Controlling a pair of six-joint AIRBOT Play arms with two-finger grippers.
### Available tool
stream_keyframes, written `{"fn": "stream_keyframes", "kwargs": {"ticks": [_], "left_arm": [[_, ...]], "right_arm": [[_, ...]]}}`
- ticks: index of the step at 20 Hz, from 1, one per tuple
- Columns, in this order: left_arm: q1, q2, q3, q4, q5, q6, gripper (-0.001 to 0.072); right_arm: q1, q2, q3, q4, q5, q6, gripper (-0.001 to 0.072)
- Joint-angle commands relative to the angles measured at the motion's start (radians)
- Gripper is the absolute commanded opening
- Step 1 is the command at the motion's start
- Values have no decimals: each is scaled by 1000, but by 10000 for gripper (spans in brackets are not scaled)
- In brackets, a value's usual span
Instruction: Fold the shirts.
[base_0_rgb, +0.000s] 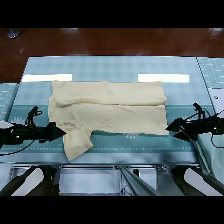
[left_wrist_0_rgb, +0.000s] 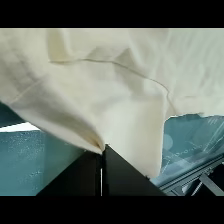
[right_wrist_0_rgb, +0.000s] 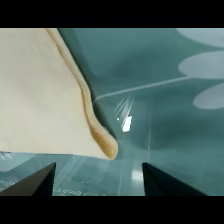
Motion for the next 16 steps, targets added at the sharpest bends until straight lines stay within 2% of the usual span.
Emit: {"fn": "stream_keyframes", "kwargs": {"ticks": [1, 5, 6, 7, 8, 12, 16], "left_arm": [[-1, 0, 2, -6, -2, 5, 28], [-1, 0, 3, -29, 12, 5, 29], [-1, 0, 4, -36, 19, 5, 29], [1, 0, 10, -42, 20, 4, 29], [1, 0, 26, -44, 18, 4, 28], [32, 0, 176, -80, -31, 0, 29], [61, -18, 314, -168, 46, -7, 29]], "right_arm": [[77, -61, 0, 58, -30, 1, 620], [111, -119, 37, 169, -106, -7, 607], [117, -123, 38, 202, -117, -16, 395], [120, -123, 38, 222, -114, -49, 71], [119, -123, 40, 245, -94, -95, 22], [117, -123, 161, 166, 14, -104, 21], [117, -123, 333, 182, -11, -81, 21]]}}
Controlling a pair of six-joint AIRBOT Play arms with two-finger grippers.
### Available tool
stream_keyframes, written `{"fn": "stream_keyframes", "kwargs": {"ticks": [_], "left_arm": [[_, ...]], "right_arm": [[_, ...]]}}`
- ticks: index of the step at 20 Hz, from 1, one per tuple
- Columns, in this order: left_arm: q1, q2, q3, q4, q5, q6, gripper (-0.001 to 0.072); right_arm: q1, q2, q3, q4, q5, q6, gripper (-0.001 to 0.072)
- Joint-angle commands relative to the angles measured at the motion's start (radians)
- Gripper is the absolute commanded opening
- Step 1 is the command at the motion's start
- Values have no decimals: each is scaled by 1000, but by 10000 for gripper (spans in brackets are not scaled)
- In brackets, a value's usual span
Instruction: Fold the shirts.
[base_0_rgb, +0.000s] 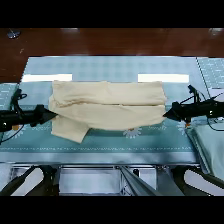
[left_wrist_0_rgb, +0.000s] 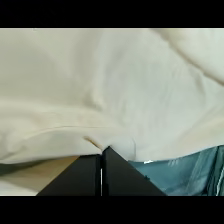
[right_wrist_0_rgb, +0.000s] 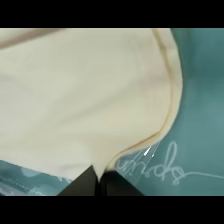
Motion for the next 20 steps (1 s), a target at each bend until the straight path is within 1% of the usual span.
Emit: {"fn": "stream_keyframes", "kwargs": {"ticks": [1, 4, 8, 10, 12, 15, 17, 18, 19, 20], "left_arm": [[10, -35, 120, -61, 53, -10, 29], [-31, -149, 214, -61, 114, -40, 29], [-133, -344, 374, -61, 216, -55, 29], [-163, -428, 459, -61, 257, -108, 29], [-184, -519, 552, -60, 243, -133, 29], [-215, -617, 633, -60, 195, -148, 29], [-228, -642, 644, -61, 192, -148, 30], [-227, -644, 645, -61, 193, -148, 76], [-217, -641, 647, -61, 187, -150, 365], [-200, -641, 663, -54, 141, -155, 697]], "right_arm": [[4, -2, 127, 27, -23, 7, 21], [5, -53, 210, 93, -110, 10, 21], [5, -230, 347, 182, -119, -2, 21], [19, -328, 429, 203, -114, -3, 21], [48, -411, 510, 202, -111, -1, 21], [66, -525, 618, 186, -111, 72, 22], [66, -565, 650, 186, -104, 92, 22], [66, -571, 656, 186, -104, 93, 22], [61, -571, 657, 187, -106, 93, 120], [49, -570, 670, 186, -86, 92, 484]]}}
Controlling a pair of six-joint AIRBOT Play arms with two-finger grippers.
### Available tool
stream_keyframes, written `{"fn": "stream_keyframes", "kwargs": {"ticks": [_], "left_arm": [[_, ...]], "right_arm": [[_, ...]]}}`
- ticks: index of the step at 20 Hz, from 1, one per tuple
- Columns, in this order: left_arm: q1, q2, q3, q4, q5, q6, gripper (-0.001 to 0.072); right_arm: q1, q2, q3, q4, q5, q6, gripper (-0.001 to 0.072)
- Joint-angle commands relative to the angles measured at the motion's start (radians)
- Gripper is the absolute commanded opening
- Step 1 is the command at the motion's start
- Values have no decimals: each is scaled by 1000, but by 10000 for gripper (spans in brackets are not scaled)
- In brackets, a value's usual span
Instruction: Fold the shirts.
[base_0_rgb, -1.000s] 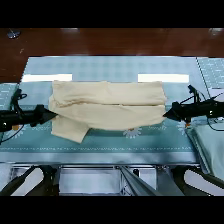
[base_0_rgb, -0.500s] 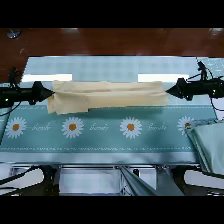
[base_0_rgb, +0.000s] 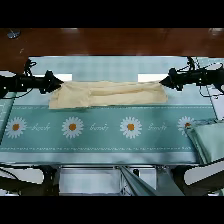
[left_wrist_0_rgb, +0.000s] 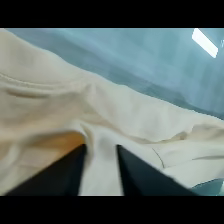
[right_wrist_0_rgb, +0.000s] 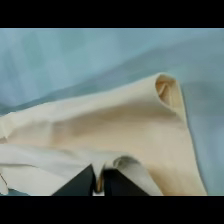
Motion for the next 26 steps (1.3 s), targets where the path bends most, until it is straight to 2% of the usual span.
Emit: {"fn": "stream_keyframes", "kwargs": {"ticks": [1, 3, 4, 6, 7, 9, 12, 15, 18, 19, 20, 21, 22, 23, 24, 26], "left_arm": [[39, -24, 68, 41, -117, -18, 701], [121, -13, 153, 256, -264, -187, 700], [151, 16, 156, 370, -298, -229, 700], [185, 116, 100, 534, -269, -237, 700], [189, 174, 43, 552, -220, -231, 700], [164, 298, -114, 513, -121, -176, 700], [50, 488, -356, 343, 1, -75, 700], [-97, 613, -468, 229, 92, -71, 700], [-256, 625, -472, 172, 160, -74, 700], [-311, 619, -472, 164, 202, -74, 700], [-359, 612, -472, 160, 235, -74, 700], [-401, 605, -471, 154, 256, -74, 698], [-432, 597, -469, 150, 257, -74, 638], [-453, 589, -464, 149, 241, -72, 239], [-471, 583, -458, 148, 234, -70, 27], [-507, 578, -438, 148, 234, -69, 28]], "right_arm": [[-28, -30, 63, 2, 58, 8, 620], [-91, -22, 112, 0, 135, 6, 620], [-127, -9, 114, -12, 154, 6, 620], [-173, -2, 114, -125, 200, 27, 620], [-175, -2, 105, -211, 208, 68, 620], [-158, -13, 77, -318, 196, 120, 620], [-101, -62, 72, -255, 199, 104, 620], [-36, -107, 72, -169, 190, 84, 620], [32, -132, 76, -109, 181, 80, 614], [53, -132, 85, -110, 182, 80, 542], [67, -132, 101, -111, 194, 79, 345], [74, -132, 123, -109, 225, 64, 73], [77, -128, 147, -112, 265, 45, 22], [77, -111, 160, -125, 291, 30, 21], [71, -75, 160, -166, 299, 29, 21], [64, 21, 151, -291, 326, 32, 21]]}}
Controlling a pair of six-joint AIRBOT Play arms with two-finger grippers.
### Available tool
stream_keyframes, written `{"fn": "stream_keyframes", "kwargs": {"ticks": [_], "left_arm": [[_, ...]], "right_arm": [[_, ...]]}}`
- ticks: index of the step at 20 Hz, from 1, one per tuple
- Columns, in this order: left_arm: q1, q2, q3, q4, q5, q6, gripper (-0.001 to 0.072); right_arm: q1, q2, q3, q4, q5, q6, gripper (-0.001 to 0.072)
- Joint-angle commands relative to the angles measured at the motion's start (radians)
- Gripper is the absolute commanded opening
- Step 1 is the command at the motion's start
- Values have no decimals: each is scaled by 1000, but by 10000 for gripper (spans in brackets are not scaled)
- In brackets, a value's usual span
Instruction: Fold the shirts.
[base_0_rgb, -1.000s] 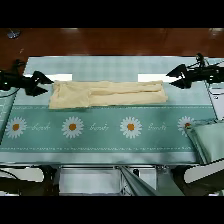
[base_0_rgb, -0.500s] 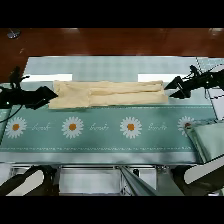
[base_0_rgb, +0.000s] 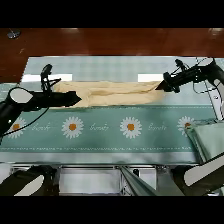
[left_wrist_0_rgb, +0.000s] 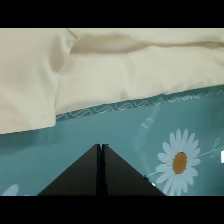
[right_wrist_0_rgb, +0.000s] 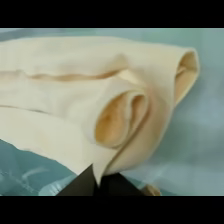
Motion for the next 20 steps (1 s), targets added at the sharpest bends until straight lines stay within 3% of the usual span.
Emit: {"fn": "stream_keyframes", "kwargs": {"ticks": [1, 3, 6, 8, 11, 15, 20], "left_arm": [[-93, -9, 28, -14, 24, 14, 28], [-171, -21, 69, -13, 39, 52, 28], [-305, -128, 190, 46, 39, 41, 27], [-374, -260, 335, 153, 21, -71, 27], [-463, -482, 558, 152, 8, -100, 27], [-567, -742, 765, 53, -45, -142, 28], [-706, -930, 904, 1, -105, -191, 28]], "right_arm": [[-1, 145, -21, -156, 62, -16, 21], [-19, 304, -142, -200, 30, -23, 20], [-51, 594, -387, -214, -52, -29, 21], [-71, 785, -534, -228, -59, -25, 21], [-73, 994, -665, -261, -16, 14, 21], [-73, 1153, -693, -262, 6, 58, 21], [-71, 1187, -693, -208, 20, 78, 22]]}}
